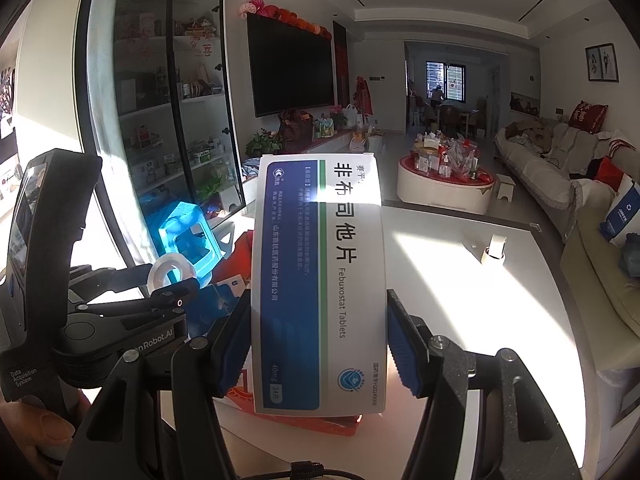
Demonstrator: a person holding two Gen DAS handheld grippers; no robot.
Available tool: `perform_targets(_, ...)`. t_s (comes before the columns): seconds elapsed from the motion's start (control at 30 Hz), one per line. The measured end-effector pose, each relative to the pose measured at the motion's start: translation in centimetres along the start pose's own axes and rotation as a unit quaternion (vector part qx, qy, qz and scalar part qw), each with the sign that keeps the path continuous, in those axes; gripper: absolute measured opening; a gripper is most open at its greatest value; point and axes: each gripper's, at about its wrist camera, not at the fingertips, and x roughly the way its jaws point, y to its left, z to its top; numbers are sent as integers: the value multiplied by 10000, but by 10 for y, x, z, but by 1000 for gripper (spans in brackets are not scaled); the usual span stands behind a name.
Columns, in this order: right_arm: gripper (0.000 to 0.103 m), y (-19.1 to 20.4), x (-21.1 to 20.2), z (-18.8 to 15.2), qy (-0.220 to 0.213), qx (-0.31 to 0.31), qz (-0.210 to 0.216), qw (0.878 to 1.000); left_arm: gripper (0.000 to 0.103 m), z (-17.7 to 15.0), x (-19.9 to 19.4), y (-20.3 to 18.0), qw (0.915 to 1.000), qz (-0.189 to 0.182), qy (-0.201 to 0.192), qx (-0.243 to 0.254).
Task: Organize objects
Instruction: 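Lower the tape roll and the Febuxostat box toward the cardboard box with both tools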
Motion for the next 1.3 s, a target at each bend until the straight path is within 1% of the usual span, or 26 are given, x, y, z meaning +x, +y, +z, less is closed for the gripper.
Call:
perform_targets(0.07,61,2,2,1,98,6,66,9999,53,-2,1,2,10000,-19,38,-46)
perform_targets(0.17,61,8,-3,5,-1,-123,56,9999,53,-4,-1,3,10000,-13,-3,-48)
perform_targets(0.23,61,10,-2,7,7,-157,79,9998,53,-4,2,2,10000,-16,37,-6)
perform_targets(0.33,61,8,5,4,95,-120,117,9998,53,-4,3,1,10000,-8,45,-13)
perform_targets(0.5,61,3,12,1,140,-35,119,9998,53,-5,9,0,9999,1,138,-26)
perform_targets(0.63,61,4,16,1,156,-41,138,9998,53,-5,11,0,9999,22,128,-11)
perform_targets(0.8,61,7,26,-7,255,-34,218,9994,53,-7,22,2,9995,73,300,-56)
perform_targets(1.1,61,3,39,-6,261,88,274,9992,53,2,29,-2,9994,36,350,12)
perform_targets(1.3,61,2,49,-2,248,144,233,9993,53,7,31,4,9995,111,310,37)
